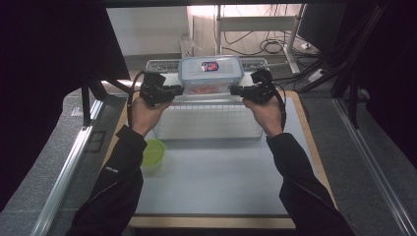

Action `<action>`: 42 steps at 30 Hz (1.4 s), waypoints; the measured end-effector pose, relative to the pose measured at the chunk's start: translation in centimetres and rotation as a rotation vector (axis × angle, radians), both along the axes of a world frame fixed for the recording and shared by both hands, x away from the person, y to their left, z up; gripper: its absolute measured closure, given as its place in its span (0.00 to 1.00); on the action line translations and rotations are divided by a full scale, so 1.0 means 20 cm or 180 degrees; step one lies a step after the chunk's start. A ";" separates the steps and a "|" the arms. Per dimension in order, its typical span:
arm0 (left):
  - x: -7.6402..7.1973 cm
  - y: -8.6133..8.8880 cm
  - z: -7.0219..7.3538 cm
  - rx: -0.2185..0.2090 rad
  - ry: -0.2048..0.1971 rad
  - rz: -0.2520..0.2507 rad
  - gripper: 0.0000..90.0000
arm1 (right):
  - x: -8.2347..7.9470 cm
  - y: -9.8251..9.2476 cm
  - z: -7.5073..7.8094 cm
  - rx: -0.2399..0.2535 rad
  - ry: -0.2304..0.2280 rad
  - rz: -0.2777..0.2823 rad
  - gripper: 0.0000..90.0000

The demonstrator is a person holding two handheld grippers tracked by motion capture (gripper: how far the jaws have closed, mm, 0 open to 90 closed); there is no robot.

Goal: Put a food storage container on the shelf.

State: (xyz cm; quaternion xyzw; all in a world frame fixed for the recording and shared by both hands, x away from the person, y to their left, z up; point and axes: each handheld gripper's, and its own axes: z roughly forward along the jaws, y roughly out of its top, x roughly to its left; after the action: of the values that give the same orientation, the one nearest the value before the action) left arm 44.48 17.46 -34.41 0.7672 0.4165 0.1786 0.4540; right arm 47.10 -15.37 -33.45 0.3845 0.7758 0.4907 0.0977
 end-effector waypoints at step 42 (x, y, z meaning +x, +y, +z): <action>-0.64 -0.07 -0.35 0.0148 -0.0288 -0.0532 0.11 | -0.56 -0.13 -0.23 -0.0318 -0.0520 0.0387 0.15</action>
State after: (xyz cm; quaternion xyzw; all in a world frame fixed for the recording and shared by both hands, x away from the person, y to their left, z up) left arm 31.58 16.04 -41.39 0.8007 0.3258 0.1841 0.4678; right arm 36.00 -17.96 -38.05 0.2901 0.8106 0.4861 0.1497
